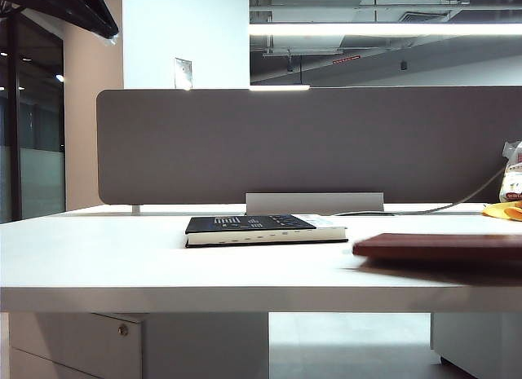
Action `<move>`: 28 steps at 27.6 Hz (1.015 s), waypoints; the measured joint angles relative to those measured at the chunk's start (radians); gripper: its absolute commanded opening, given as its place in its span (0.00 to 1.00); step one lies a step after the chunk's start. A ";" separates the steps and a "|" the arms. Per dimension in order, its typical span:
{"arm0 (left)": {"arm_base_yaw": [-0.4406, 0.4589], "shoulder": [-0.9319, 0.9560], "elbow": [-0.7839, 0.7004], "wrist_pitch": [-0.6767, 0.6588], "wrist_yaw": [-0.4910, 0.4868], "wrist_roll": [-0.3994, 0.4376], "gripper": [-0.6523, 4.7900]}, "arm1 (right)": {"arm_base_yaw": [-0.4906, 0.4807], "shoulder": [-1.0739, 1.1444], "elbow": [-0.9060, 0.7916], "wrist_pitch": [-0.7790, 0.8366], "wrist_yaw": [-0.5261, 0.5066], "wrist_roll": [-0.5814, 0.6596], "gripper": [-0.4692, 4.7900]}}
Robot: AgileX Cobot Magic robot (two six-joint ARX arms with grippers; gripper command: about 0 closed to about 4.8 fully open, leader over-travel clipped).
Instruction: Pick up the red book and place it on top of the black book.
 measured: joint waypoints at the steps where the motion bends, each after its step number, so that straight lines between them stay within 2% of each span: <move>1: 0.000 0.000 0.000 0.000 0.000 0.000 0.11 | 0.001 0.000 0.055 0.017 -0.012 -0.020 0.47; 5: 0.000 0.000 0.000 -0.008 0.000 0.000 0.11 | 0.001 -0.002 0.171 0.047 -0.020 -0.072 0.46; 8: 0.000 0.000 0.000 -0.015 0.000 0.006 0.11 | 0.001 -0.002 0.194 0.042 -0.020 -0.083 0.46; 21: 0.000 0.000 0.000 -0.003 0.005 0.014 0.11 | 0.001 0.003 0.194 0.020 -0.032 -0.122 0.46; 27: 0.000 0.001 0.000 0.051 0.005 -0.026 0.11 | 0.001 0.003 0.194 0.023 -0.032 -0.144 0.46; 28: 0.000 0.003 0.000 0.064 0.006 -0.028 0.11 | 0.001 0.003 0.194 0.025 -0.032 -0.144 0.42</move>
